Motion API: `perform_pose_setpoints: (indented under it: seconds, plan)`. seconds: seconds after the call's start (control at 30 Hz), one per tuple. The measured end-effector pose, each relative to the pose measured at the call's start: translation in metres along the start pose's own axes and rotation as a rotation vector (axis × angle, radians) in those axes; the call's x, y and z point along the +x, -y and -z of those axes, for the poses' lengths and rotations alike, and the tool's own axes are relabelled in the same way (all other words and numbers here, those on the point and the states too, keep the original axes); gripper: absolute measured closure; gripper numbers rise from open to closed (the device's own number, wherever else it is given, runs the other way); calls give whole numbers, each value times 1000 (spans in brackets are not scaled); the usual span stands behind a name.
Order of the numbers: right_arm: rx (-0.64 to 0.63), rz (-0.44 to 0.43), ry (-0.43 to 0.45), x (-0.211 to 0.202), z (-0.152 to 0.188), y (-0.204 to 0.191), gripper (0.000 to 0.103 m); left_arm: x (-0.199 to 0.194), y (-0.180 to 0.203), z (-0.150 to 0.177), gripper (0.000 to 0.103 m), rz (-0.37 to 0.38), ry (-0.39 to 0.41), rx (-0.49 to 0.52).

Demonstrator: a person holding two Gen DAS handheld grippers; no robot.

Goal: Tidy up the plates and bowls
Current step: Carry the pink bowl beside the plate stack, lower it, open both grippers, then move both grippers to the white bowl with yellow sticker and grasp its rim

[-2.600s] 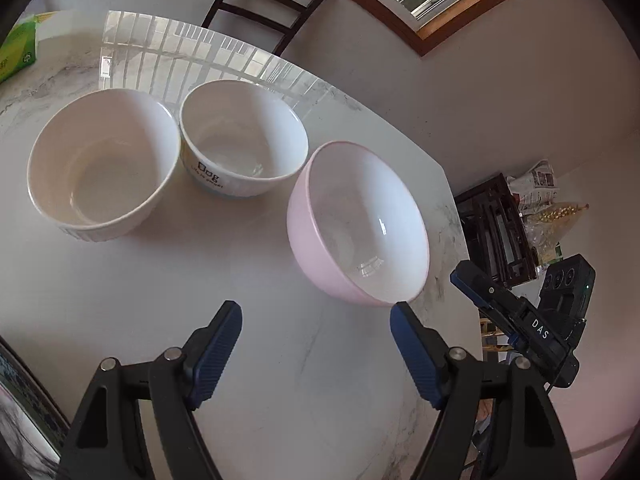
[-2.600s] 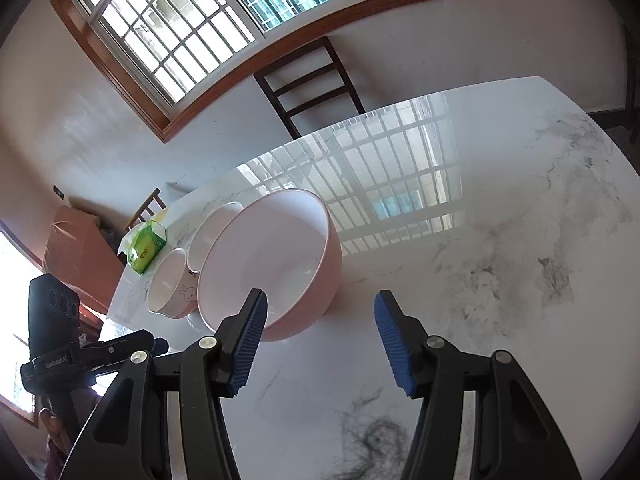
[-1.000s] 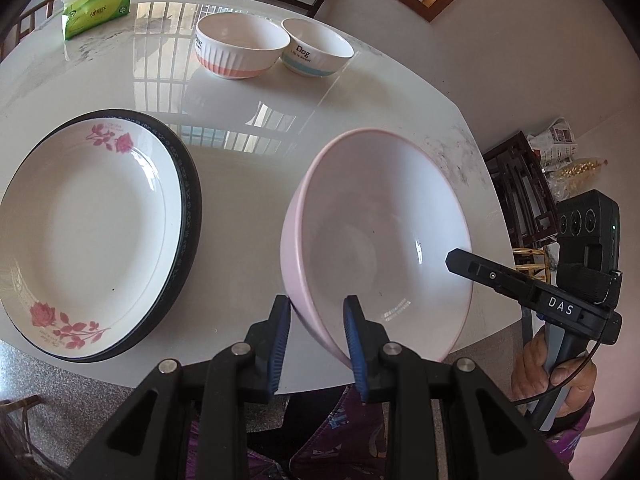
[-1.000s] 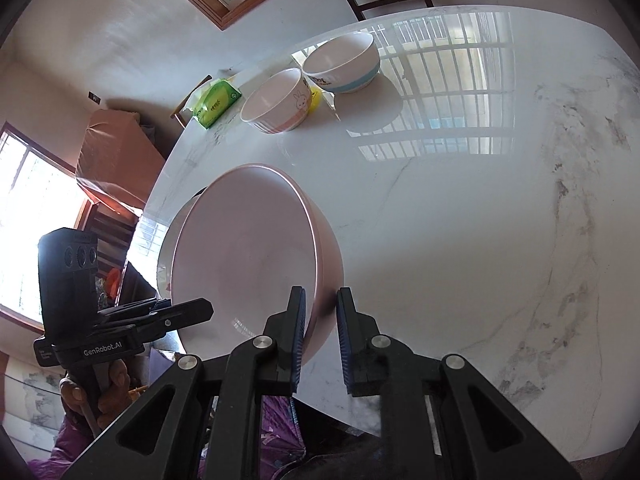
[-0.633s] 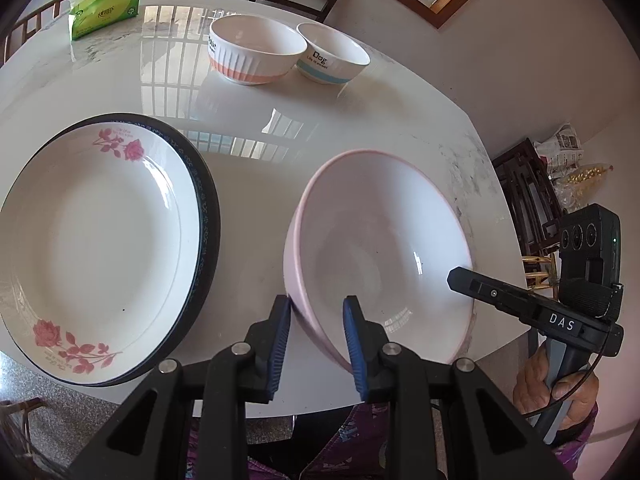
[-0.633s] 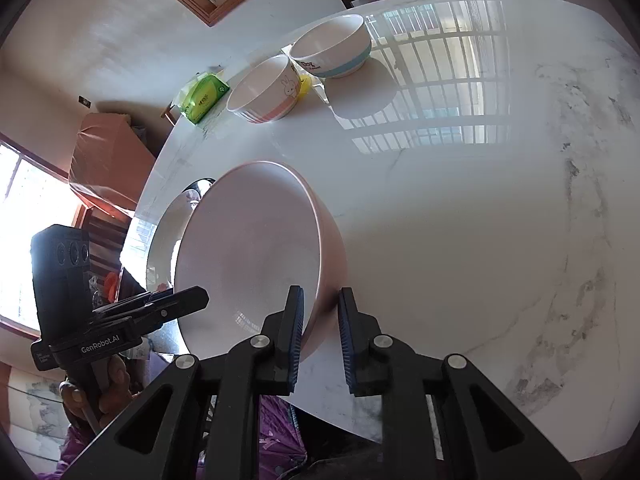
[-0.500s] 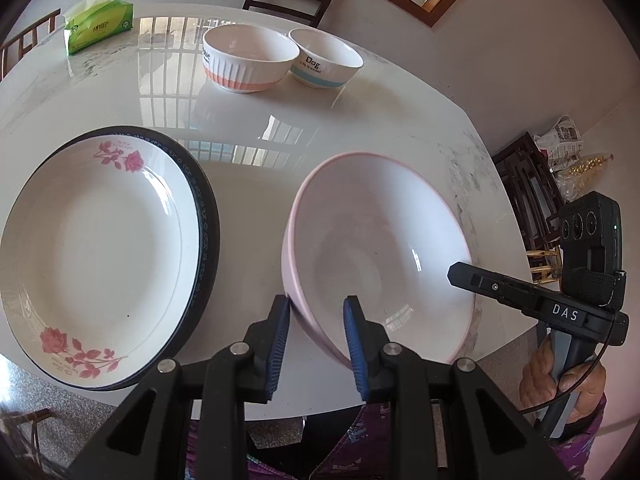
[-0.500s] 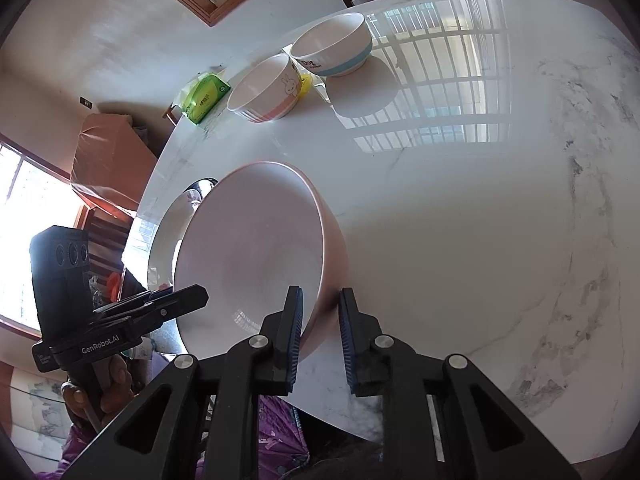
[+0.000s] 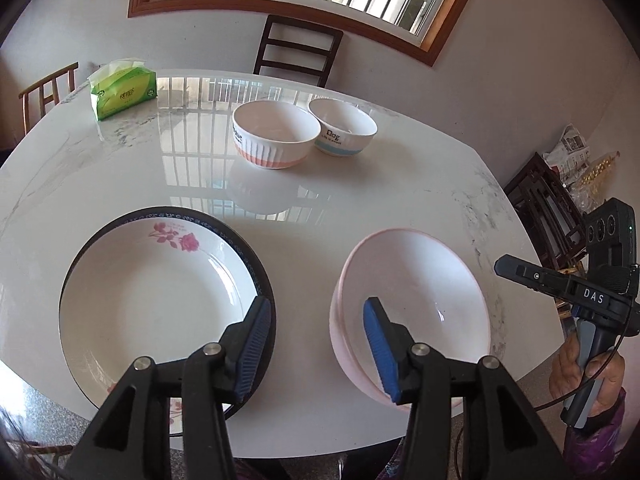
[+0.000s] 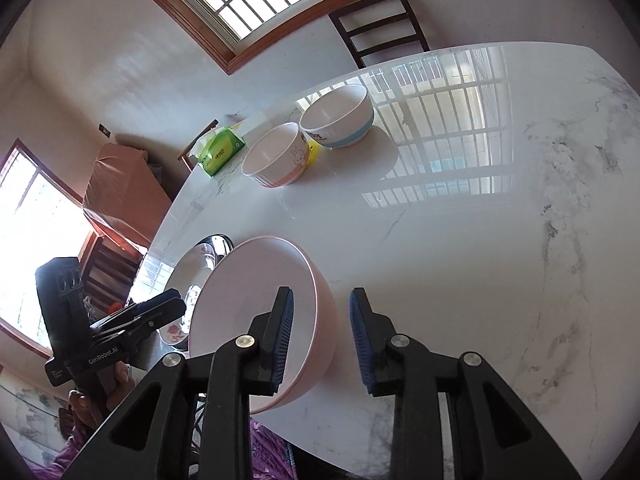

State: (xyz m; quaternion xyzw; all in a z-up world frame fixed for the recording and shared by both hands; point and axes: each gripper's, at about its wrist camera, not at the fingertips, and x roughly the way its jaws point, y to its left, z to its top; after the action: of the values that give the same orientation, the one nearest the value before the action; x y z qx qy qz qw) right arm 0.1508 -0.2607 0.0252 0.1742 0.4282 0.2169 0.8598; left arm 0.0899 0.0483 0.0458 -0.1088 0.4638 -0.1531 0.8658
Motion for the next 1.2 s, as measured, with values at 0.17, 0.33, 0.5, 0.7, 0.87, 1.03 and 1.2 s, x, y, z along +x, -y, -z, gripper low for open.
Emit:
perform_pose_setpoints:
  seconds: [0.17,0.33,0.5,0.7,0.87,1.03,1.2]
  plan:
    - [-4,-33,-31,8,-24,-11,74,-2,-19,-28,54,12,-6,-71]
    - [22,-77,-89,26,-61,-20,74,1,-37,-56,52,43,-22,-131]
    - [38,-113,-125,50,-90,-25,70,9,-49,-88,52,2,9,-134]
    - [43,-104,-140,81,-117,-31,68,35,-65,-117,52,-10,-1,-155]
    - [64,-74,-180,112,-135,-34,69,57,-71,-135,52,-23,-23,-145]
    - [82,-45,-208,139,-150,-40,69,75,-79,-153,52,-16,-33,-144]
    - [102,-25,-234,165,-158,-43,69,96,-89,-169,52,7,-46,-166]
